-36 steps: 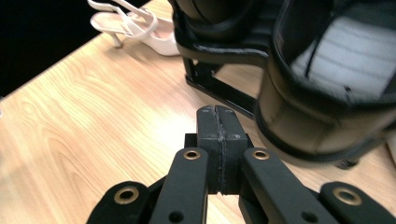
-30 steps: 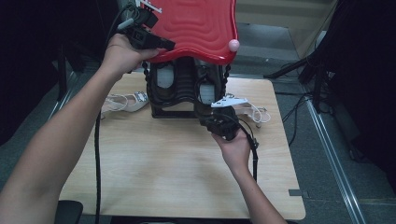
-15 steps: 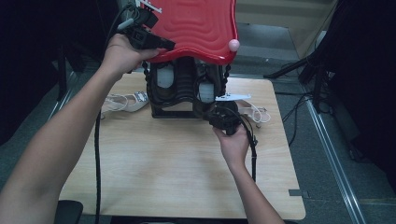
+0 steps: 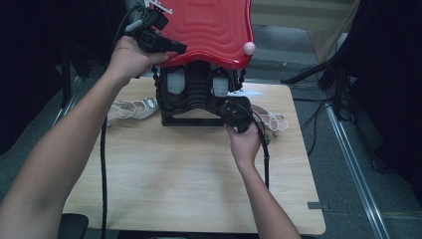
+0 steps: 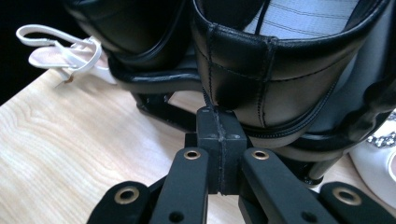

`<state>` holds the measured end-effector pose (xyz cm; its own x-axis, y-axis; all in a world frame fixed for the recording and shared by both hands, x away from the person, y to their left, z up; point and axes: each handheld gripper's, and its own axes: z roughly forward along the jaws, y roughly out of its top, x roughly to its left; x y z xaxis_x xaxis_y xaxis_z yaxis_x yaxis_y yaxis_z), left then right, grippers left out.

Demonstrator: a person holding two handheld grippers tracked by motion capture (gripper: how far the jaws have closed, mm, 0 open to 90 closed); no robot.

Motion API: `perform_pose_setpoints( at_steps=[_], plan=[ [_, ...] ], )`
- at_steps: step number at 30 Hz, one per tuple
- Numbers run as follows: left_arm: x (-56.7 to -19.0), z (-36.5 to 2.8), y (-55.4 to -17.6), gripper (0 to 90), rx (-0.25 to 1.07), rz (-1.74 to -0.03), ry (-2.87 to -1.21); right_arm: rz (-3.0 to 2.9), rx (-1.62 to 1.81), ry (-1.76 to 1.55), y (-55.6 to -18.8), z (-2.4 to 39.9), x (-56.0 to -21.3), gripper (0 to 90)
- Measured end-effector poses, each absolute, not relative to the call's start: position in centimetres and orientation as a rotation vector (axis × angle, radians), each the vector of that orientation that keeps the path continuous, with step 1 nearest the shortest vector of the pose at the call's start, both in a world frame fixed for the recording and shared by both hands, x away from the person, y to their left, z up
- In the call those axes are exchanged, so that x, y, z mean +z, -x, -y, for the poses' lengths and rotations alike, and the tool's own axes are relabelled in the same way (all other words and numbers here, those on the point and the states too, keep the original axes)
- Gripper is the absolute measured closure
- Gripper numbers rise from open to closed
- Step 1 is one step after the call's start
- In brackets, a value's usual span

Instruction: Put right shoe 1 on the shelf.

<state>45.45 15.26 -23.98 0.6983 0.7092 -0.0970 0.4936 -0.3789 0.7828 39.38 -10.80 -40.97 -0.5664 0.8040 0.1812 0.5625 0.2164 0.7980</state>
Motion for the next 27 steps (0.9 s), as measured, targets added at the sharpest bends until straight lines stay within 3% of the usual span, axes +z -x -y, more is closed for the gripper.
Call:
perform_pose_setpoints(
  at_steps=[14,21,24,27],
  plan=[
    [-24.1,-15.3,-45.3,90.0,0.322,-0.928,-2.040,-2.197,1.236,-1.362,-42.1,11.4,-41.1,90.0],
    [-23.8,-15.3,-45.5,90.0,0.294,-0.965,-2.035,-2.189,1.337,-1.320,-40.8,12.4,-40.9,90.0],
    [-23.3,-15.7,-45.4,82.7,0.230,-0.964,-1.986,-2.202,1.361,-1.303,-40.1,12.7,-40.4,90.0],
    [-22.7,-15.9,-44.7,79.7,0.247,-0.948,-1.995,-2.218,1.396,-1.295,-39.4,13.1,-40.3,89.4]
  ],
)
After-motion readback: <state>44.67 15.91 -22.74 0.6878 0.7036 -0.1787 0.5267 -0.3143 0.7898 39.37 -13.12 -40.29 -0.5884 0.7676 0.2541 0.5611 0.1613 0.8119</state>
